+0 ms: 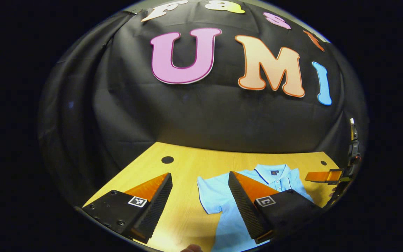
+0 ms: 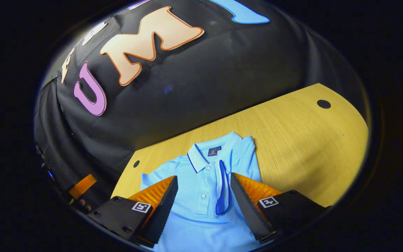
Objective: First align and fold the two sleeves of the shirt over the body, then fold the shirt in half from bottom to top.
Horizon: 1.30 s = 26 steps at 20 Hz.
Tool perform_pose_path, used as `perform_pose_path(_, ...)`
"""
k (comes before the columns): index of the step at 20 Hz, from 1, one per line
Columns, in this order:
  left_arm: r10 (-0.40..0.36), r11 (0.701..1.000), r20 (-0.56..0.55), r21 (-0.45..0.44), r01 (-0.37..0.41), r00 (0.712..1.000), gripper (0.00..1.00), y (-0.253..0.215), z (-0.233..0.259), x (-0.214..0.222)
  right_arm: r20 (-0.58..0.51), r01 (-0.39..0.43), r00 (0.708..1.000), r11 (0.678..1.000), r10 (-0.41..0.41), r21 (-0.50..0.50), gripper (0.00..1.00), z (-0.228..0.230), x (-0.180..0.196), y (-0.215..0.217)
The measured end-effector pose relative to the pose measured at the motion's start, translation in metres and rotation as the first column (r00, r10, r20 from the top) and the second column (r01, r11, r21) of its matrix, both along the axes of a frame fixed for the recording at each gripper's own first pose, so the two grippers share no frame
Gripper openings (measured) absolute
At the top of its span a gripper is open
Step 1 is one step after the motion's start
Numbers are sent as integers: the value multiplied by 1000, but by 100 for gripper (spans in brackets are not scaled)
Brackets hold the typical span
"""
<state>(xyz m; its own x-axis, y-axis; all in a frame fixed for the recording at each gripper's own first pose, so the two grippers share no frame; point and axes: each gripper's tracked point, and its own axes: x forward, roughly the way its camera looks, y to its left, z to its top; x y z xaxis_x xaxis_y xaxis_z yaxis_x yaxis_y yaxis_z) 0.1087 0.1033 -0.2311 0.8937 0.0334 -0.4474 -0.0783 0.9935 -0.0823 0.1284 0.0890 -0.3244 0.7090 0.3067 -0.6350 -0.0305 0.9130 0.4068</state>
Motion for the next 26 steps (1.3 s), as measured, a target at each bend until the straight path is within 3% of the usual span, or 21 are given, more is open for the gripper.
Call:
perform_pose_path(7,-61,998,-90,-17,60,994,95,-16,-64,32,-12,18,1000,998,-19,-54,96,13,-44,-32)
perform_pose_path(16,-84,996,-215,16,89,973,95,-24,-143,52,-44,27,999,993,-32,-114,97,12,-90,-63)
perform_pose_path(19,-138,990,-248,-27,135,959,95,-37,-157,51,-48,30,998,993,-36,-117,97,13,-96,-68)
perform_pose_path(21,-134,991,-285,-37,128,949,95,-36,-169,48,-45,29,998,993,-34,-114,97,17,-98,-70)
perform_pose_path(26,-101,995,-261,-35,95,960,94,-32,-171,52,-51,30,998,993,-36,-114,97,20,-103,-77)
